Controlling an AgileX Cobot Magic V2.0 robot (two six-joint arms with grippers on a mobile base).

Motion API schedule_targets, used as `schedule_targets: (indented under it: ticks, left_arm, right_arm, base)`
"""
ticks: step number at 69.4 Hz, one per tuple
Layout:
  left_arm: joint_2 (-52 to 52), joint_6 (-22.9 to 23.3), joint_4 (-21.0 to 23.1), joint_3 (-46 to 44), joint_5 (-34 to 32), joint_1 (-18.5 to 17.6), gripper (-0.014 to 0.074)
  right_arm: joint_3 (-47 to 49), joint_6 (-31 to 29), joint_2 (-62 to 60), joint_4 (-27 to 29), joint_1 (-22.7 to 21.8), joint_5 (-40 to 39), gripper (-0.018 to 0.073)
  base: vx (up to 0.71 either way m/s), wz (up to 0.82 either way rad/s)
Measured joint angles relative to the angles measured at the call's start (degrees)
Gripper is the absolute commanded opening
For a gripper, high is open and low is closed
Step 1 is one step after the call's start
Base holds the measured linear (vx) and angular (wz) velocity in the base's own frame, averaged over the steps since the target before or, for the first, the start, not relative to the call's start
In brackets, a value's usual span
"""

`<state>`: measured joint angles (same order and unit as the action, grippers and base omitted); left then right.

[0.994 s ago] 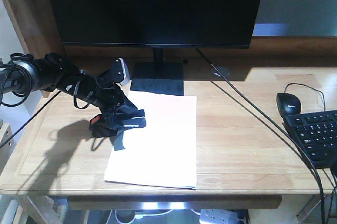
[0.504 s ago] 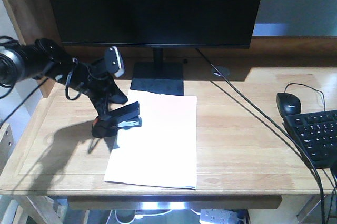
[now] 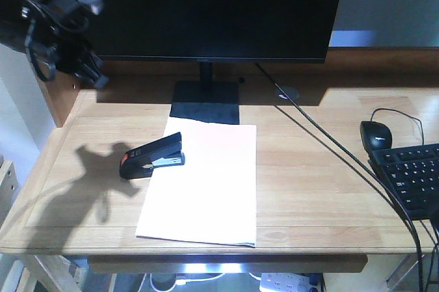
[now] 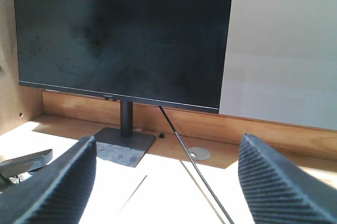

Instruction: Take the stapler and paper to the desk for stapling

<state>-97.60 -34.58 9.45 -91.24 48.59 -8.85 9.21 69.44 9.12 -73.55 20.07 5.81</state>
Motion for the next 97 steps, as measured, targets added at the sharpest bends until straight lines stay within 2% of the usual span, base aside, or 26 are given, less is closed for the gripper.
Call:
schedule_targets:
  ticks: [9, 13, 20, 24, 32, 39, 50, 59, 83, 97]
  left_arm:
    - [5.42, 24.87, -8.84, 0.0, 3.76, 0.0, -0.0006]
    - [7.38, 33.37, -11.77, 0.0, 4.72, 0.0, -0.0006]
    - [10.71, 42.16, -16.03, 0.0, 5.13, 0.0, -0.0006]
    - [12.83, 44.52, -17.76, 0.07, 5.13, 0.0, -0.0006]
    - [18.2, 46.6, -18.71, 2.41, 3.01, 0.0, -0.0006]
    - [24.25, 47.62, -18.91, 7.8, -2.7, 0.0, -0.0006]
    - [35.45, 47.87, -18.98, 20.89, -13.8, 0.0, -0.0006]
    - [45.74, 47.87, -18.98, 31.41, -19.68, 0.0, -0.0006]
    - [71.38, 45.31, -19.03, 55.35, -23.14, 0.0, -0.0006]
    - [86.89, 44.38, -19.09, 64.42, -23.25, 0.0, -0.0006]
  right_arm:
    - [0.0, 0.0, 0.0, 0.0, 0.0, 0.0, 0.0536]
    - [0.0, 0.0, 0.0, 0.0, 0.0, 0.0, 0.0536]
    - [0.0, 0.0, 0.0, 0.0, 0.0, 0.0, 0.0536]
    - [0.0, 0.0, 0.0, 0.0, 0.0, 0.0, 0.0536]
    - [0.0, 0.0, 0.0, 0.0, 0.0, 0.0, 0.0536]
    - [0.0, 0.0, 0.0, 0.0, 0.0, 0.0, 0.0536]
    - [0.0, 0.0, 0.0, 0.0, 0.0, 0.0, 0.0536]
    - [0.0, 0.0, 0.0, 0.0, 0.0, 0.05, 0.0536]
    - [0.0, 0.0, 0.0, 0.0, 0.0, 0.05, 0.0536]
    - [0.0, 0.0, 0.0, 0.0, 0.0, 0.05, 0.0536]
  base:
    - [0.0, 0.0]
    - [0.0, 0.0]
    - [0.0, 0.0]
    - [0.0, 0.0]
    - [0.0, 0.0]
    - [0.0, 0.0]
    - [0.0, 0.0]
    - [0.0, 0.0]
    - [0.0, 0.0]
    - [0.0, 0.0]
